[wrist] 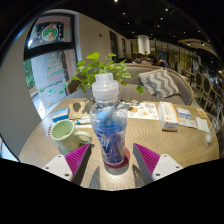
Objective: Pour water
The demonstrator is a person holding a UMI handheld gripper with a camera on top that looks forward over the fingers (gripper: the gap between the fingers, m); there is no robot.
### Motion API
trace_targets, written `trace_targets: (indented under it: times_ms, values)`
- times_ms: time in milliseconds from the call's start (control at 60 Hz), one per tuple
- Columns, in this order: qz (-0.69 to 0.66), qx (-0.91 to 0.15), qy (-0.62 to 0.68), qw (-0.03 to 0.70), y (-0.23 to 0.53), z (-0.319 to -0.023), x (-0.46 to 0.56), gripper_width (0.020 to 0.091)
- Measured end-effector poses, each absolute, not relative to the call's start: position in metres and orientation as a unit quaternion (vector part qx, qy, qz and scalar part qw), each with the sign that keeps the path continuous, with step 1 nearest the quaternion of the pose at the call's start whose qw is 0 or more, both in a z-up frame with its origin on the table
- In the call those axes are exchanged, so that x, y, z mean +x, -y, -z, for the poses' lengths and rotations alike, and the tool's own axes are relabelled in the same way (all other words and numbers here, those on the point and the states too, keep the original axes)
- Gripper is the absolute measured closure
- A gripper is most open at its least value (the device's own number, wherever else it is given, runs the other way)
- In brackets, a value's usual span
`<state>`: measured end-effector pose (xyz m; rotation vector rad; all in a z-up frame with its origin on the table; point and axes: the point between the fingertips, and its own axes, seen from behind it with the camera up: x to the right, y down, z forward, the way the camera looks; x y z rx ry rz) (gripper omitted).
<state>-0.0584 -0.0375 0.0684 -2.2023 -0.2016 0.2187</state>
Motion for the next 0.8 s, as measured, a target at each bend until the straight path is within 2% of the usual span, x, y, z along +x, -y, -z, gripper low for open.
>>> trace_targets:
  times_ms: [283, 450, 800]
  values:
    - [-0.024, -0.904, 0.055, 0.424, 0.153, -0.156, -0.059, 0.0249]
    - [0.011, -0.905, 0.036, 0.424, 0.208, -0.194, -0.067, 0.0251]
    - [0.013, -0.895, 0.046, 0.444, 0.234, -0.229, -0.097, 0.0249]
